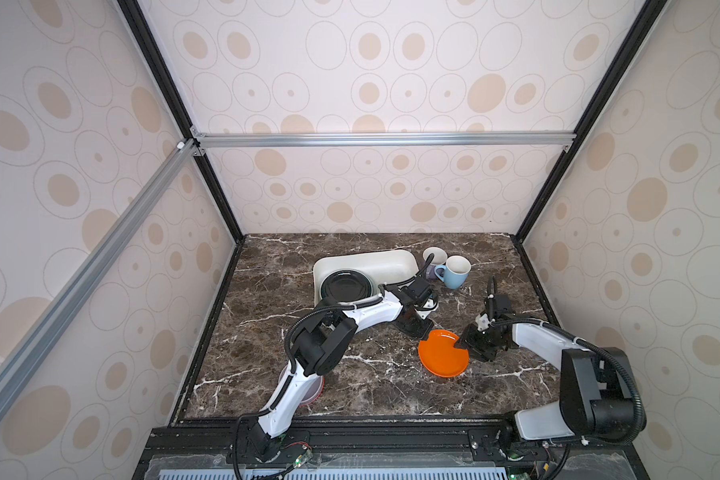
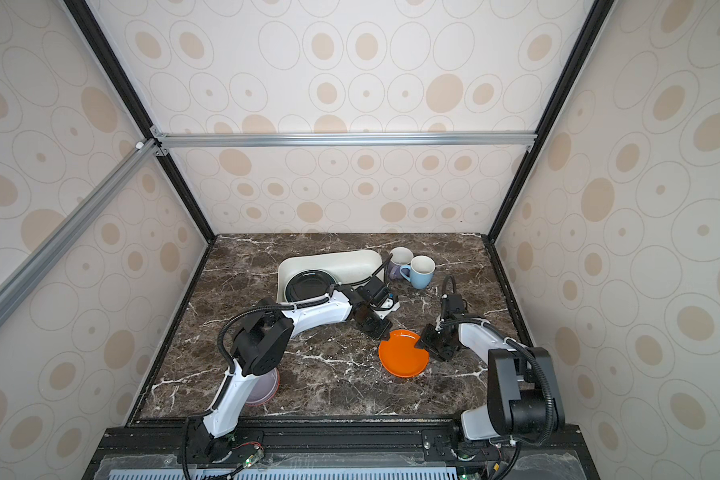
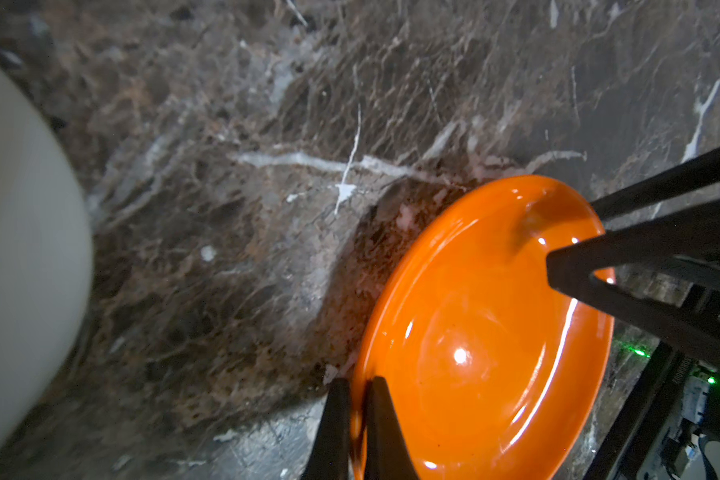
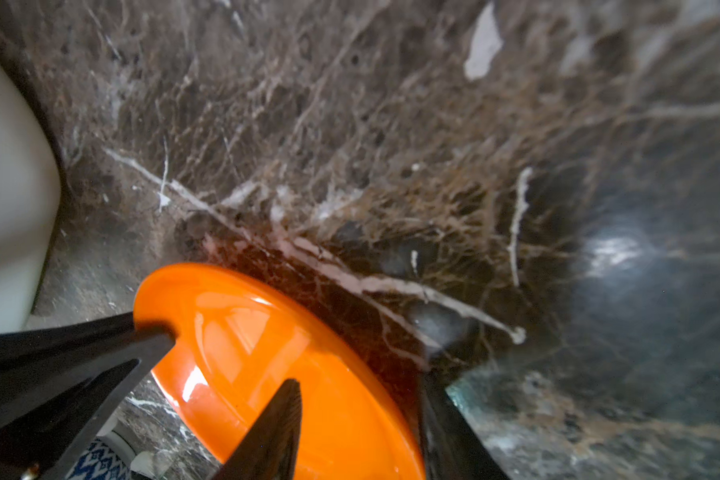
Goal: Place the mixed dishes into the plastic bin
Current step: 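Pinch the orange plate's rim with both grippers and tilt it up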
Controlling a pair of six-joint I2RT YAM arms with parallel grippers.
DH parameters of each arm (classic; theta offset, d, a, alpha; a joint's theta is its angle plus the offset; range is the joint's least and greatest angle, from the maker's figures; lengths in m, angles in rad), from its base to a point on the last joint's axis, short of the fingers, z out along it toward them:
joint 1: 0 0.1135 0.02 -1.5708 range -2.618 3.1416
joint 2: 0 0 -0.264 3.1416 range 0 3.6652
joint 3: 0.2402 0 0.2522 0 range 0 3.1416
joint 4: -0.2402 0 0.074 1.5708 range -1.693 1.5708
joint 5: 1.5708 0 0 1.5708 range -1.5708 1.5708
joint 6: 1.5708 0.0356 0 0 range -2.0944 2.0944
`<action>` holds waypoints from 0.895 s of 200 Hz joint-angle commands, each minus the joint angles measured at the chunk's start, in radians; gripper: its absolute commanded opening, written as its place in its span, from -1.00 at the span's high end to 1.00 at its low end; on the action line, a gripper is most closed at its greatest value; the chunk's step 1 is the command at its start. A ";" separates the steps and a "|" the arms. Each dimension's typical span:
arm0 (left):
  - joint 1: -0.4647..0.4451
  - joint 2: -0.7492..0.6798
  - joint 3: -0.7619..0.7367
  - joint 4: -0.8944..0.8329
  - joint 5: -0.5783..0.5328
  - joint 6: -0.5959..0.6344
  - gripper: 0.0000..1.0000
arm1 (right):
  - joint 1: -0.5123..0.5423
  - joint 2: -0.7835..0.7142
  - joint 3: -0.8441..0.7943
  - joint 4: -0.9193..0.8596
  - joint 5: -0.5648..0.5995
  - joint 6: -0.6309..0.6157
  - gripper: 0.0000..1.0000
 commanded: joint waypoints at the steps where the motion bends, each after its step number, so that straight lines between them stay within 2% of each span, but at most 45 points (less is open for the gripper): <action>1: -0.014 0.058 0.007 -0.041 -0.034 0.037 1.00 | 0.009 0.048 -0.014 0.037 -0.067 -0.001 0.11; 43: 0.014 0.061 -0.009 0.000 0.022 0.025 1.00 | 0.009 0.060 -0.017 0.029 -0.113 -0.016 0.15; 62: 0.033 0.053 -0.024 0.023 0.063 0.011 1.00 | 0.010 0.059 -0.015 0.016 -0.118 -0.027 0.34; 82: 0.046 0.049 -0.018 0.025 0.098 0.010 1.00 | 0.009 0.048 -0.004 -0.005 -0.132 -0.044 0.67; 100: 0.050 0.046 0.006 0.010 0.115 0.016 1.00 | 0.009 0.022 0.010 -0.038 -0.140 -0.062 0.84; 124: 0.050 0.044 0.050 -0.025 0.123 0.027 1.00 | 0.009 -0.024 0.037 -0.084 -0.152 -0.085 0.84; 154: 0.050 0.034 0.090 -0.056 0.127 0.038 1.00 | 0.009 -0.043 0.087 -0.149 -0.152 -0.119 0.71; 179: 0.051 0.020 0.101 -0.078 0.128 0.047 1.00 | 0.009 -0.038 0.109 -0.167 -0.152 -0.130 0.75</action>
